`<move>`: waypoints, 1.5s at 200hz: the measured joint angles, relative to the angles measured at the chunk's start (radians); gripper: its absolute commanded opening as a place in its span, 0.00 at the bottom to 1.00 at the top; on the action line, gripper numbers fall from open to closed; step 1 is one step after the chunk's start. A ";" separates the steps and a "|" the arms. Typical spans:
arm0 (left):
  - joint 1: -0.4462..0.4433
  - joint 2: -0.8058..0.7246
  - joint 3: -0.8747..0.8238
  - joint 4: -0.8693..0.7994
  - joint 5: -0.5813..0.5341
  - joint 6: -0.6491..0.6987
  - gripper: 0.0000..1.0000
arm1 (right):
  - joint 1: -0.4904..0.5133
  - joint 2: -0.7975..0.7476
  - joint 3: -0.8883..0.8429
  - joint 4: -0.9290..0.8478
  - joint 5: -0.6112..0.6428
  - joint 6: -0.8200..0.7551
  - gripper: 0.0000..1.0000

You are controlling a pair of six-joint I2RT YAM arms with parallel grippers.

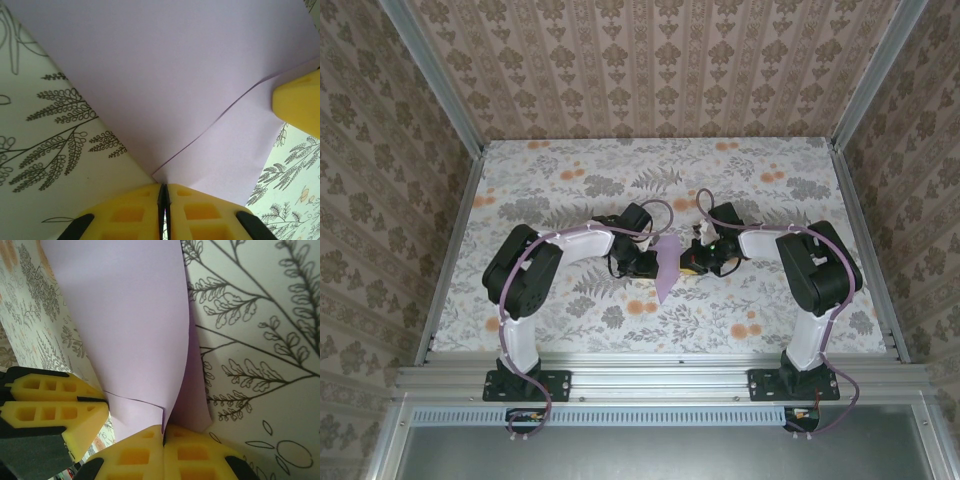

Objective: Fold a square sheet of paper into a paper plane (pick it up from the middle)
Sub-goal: Fourth fold the wing at the center of the table.

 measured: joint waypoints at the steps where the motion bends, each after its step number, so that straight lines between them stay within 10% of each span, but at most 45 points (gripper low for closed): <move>1: 0.000 0.000 0.000 0.000 0.000 0.000 0.12 | 0.000 0.000 0.000 0.000 0.000 0.000 0.02; 300: 0.024 0.010 -0.020 0.036 0.047 -0.010 0.12 | 0.078 0.013 0.070 0.082 -0.059 0.105 0.02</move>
